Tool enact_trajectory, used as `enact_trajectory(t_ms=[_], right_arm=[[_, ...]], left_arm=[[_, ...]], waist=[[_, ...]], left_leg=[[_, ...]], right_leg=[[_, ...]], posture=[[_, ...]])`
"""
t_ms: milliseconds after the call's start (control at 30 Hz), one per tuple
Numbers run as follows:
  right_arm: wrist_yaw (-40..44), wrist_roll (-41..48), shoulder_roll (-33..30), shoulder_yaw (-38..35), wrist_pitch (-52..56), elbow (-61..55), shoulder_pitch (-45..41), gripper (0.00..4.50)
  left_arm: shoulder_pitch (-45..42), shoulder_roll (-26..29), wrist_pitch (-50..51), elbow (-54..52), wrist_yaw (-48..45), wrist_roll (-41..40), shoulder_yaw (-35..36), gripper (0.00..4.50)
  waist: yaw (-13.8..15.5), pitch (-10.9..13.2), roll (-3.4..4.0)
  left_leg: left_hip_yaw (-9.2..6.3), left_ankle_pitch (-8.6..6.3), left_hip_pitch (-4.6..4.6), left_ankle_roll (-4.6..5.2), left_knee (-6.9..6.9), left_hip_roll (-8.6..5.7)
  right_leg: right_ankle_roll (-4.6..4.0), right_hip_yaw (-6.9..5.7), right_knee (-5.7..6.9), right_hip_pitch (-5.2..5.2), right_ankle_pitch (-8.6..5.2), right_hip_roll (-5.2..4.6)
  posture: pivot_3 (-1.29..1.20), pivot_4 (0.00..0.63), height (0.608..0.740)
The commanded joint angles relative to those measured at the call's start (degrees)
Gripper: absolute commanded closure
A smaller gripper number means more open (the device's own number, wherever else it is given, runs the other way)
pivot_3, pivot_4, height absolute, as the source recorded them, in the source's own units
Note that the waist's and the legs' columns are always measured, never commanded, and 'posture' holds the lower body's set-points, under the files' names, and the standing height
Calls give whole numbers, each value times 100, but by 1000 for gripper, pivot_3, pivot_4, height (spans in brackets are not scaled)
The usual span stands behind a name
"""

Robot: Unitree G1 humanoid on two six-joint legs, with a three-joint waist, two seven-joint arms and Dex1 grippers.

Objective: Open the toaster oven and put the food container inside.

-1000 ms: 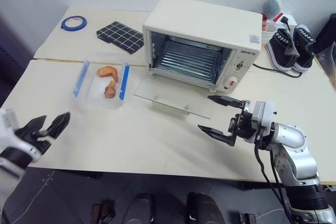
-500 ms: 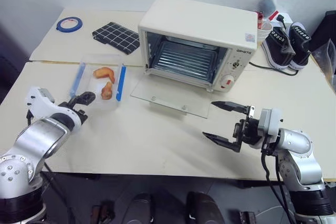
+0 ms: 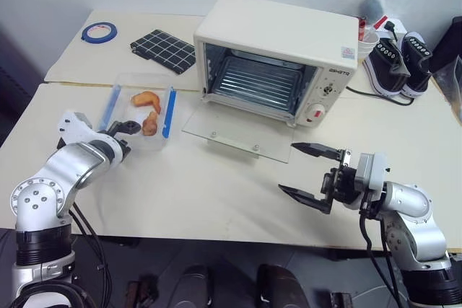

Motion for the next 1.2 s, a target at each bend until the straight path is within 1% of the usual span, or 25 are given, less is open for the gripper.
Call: enact_trajectory(t_ms=[33,100,233,333,533,633,700,733,800,900,1033,1133,1200], right_arm=[[-55,118,-1,-71,1,-261,45,0],[-60,102,17,-55,-12,-254,52,0],[-54,62,61,-25,-68,-172,30,0],[-60,40,76,-26,-94,-154,44,0],[-69,39,60,-68,-100,-172,143,0],[-64,45,53,-87,-120,-179,184,0],[-41,58,42,-114,-145,-161,219,0],[-28,64,37,-127,-160,-150,235,0],[21,82,26,-169,-212,-97,287,0],[119,105,15,-237,-326,35,353,0],[123,101,-18,-300,-348,106,372,0],[131,105,-54,-395,-336,116,429,0],[101,112,-70,-451,-317,96,476,0]], left_arm=[[-154,266,190,201,-29,11,137,415],[-208,392,322,324,-87,0,160,883],[-296,714,580,609,-323,194,197,2143],[-346,841,651,775,-480,326,273,2922],[-295,922,786,839,-640,702,449,2922],[-251,1002,905,891,-805,834,558,3504],[-275,1096,947,967,-965,1030,646,4025],[-294,1117,954,998,-1027,1098,693,4212],[-342,1252,973,1055,-1311,1372,780,4353],[-465,1710,946,1140,-2273,2131,803,4398],[-853,2231,1304,1636,-3481,2636,717,4398],[-1178,2395,1487,1994,-4196,3116,534,4398],[-1487,2382,1530,2189,-4690,3442,393,4398]], waist=[[-9,0,0],[-8,0,0],[-7,0,0],[-8,0,0],[-9,0,0],[-22,0,0],[-22,0,0],[-18,0,0],[-15,0,0],[-17,2,-7],[-5,2,-8],[-5,2,-8],[-5,2,-8]], left_leg=[[1,0,0,-1,0,1],[1,-1,0,-2,-1,2],[4,-1,2,-2,-1,4],[5,-1,3,-3,-1,3],[6,-2,3,-4,-2,5],[7,-3,4,-5,-2,5],[9,-4,4,-7,-5,5],[10,-4,5,-8,-5,5],[11,-4,5,-8,-5,5],[14,-5,4,-9,-5,3],[23,-10,2,-17,-8,1],[25,-10,2,-19,-9,2],[26,-11,2,-19,-9,3]], right_leg=[[0,0,-1,0,0,2],[0,1,0,-2,0,6],[0,4,0,-2,0,6],[0,3,0,-2,0,8],[0,4,1,-2,0,7],[0,5,1,-3,0,8],[0,7,1,-5,0,10],[0,7,1,-5,0,11],[0,8,1,-6,0,11],[0,7,-1,-7,0,14],[-2,11,-3,-14,-1,31],[-5,11,-2,-16,-2,33],[-4,12,-1,-17,-2,33]], posture=[[0,150,740],[0,150,740],[0,150,740],[0,150,740],[0,150,740],[0,150,740],[0,150,740],[0,150,740],[0,150,740],[0,150,740],[0,150,740],[0,150,740],[0,150,740]])
